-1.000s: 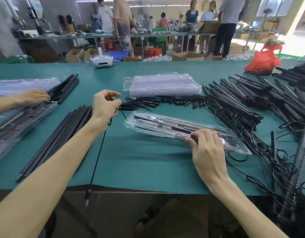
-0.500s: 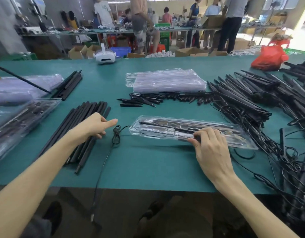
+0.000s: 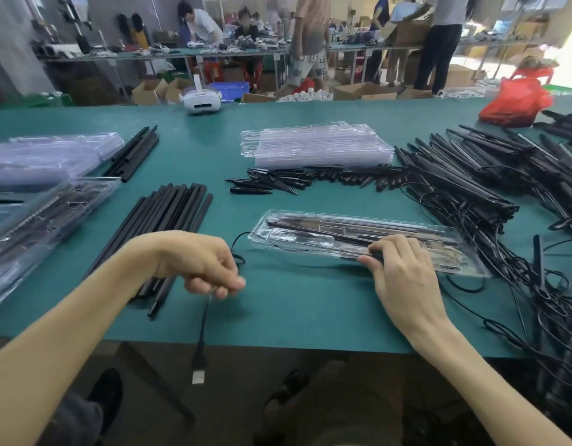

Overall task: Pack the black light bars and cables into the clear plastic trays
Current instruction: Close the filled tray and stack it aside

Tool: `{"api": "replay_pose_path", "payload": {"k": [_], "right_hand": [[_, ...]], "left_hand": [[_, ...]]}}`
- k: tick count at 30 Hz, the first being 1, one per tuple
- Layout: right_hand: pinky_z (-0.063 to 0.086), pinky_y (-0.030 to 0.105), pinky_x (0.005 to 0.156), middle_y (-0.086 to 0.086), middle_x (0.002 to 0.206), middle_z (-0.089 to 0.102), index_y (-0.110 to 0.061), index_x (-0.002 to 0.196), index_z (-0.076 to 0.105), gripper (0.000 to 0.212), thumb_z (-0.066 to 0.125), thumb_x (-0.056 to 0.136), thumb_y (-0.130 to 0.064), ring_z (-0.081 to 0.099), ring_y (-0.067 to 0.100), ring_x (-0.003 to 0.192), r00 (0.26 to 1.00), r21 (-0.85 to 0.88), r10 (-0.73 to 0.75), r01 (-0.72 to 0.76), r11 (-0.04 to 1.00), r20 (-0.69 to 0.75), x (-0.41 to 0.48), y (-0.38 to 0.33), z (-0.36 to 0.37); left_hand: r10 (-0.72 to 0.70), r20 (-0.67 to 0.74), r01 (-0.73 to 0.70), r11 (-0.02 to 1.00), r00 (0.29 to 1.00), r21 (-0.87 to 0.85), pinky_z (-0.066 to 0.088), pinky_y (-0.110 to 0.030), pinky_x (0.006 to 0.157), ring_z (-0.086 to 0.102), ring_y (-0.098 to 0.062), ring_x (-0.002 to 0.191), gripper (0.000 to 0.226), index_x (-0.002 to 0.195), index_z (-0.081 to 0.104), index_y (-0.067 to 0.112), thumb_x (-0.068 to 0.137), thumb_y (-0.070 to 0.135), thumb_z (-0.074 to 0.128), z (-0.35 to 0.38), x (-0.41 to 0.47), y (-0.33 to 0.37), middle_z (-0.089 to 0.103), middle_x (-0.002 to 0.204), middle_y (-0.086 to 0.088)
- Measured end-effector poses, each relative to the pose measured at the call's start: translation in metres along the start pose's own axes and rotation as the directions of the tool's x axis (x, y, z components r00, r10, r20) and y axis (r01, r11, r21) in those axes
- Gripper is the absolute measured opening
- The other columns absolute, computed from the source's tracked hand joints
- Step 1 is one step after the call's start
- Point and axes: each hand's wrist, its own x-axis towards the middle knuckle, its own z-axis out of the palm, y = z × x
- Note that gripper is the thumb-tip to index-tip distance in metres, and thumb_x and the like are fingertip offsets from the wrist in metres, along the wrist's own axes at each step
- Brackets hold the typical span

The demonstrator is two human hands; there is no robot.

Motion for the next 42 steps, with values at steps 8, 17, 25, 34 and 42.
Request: {"api": "replay_pose_path", "payload": {"k": [8, 17, 25, 34, 42], "right_hand": [[0.048, 0.042, 0.082, 0.008, 0.098, 0.064, -0.004, 0.101, 0.068, 0.026, 0.065, 0.094, -0.029, 0.058, 0.03, 0.092, 1.0, -0.005, 0.007, -0.007, 1.0, 0.022, 0.001, -0.001, 0.001], [0.047, 0.041, 0.081, 0.008, 0.098, 0.063, -0.004, 0.099, 0.068, 0.028, 0.064, 0.094, -0.031, 0.058, 0.029, 0.09, 1.0, -0.008, -0.024, 0.024, 1.0, 0.007, 0.001, -0.001, 0.0], [0.049, 0.039, 0.076, 0.005, 0.093, 0.064, -0.006, 0.096, 0.071, 0.034, 0.064, 0.093, -0.038, 0.059, 0.026, 0.086, 0.99, -0.016, -0.134, 0.133, 0.991, -0.033, 0.001, -0.006, -0.003], [0.051, 0.039, 0.077, 0.002, 0.092, 0.063, -0.008, 0.097, 0.072, 0.032, 0.07, 0.091, -0.039, 0.059, 0.024, 0.086, 0.982, 0.006, -0.189, 0.189, 0.982, 0.006, 0.0, -0.007, -0.005], [0.043, 0.031, 0.1, 0.003, 0.117, 0.064, -0.007, 0.118, 0.067, 0.036, 0.058, 0.098, -0.036, 0.052, 0.019, 0.115, 1.0, 0.195, -0.027, 0.026, 0.981, 0.005, 0.0, 0.001, -0.026]], "left_hand": [[-0.06, -0.421, -0.353, 0.447, 0.905, -0.822, 0.028, -0.012, 0.031, 0.031, 0.0, 0.03, 0.02, 0.093, 0.055, 0.003, 0.107, 0.01, 0.041, -0.019, 0.029, 0.007, 0.042, 0.052, 0.009], [-0.26, -0.681, -0.685, 0.089, 0.685, -0.723, 0.058, -0.023, 0.053, 0.073, -0.024, 0.072, 0.016, 0.118, 0.043, -0.006, 0.108, 0.007, 0.04, -0.02, 0.062, 0.003, 0.057, 0.11, -0.024], [-0.114, -0.692, -0.396, 0.749, 0.713, -0.531, 0.061, -0.031, 0.058, 0.074, -0.025, 0.085, 0.053, 0.127, 0.046, -0.012, 0.099, 0.029, 0.063, -0.007, 0.066, -0.001, 0.063, 0.112, -0.019], [0.006, -0.512, -0.463, 0.435, 0.859, -0.772, 0.061, -0.028, 0.063, 0.075, -0.039, 0.086, 0.036, 0.118, 0.054, -0.022, 0.098, 0.007, 0.062, 0.024, 0.076, 0.012, 0.071, 0.1, -0.034], [-0.075, -0.722, -0.664, 0.335, 0.688, -0.668, 0.06, -0.028, 0.057, 0.076, -0.034, 0.075, 0.022, 0.11, 0.06, -0.012, 0.097, 0.006, 0.063, 0.009, 0.07, 0.009, 0.074, 0.098, -0.026]]}}
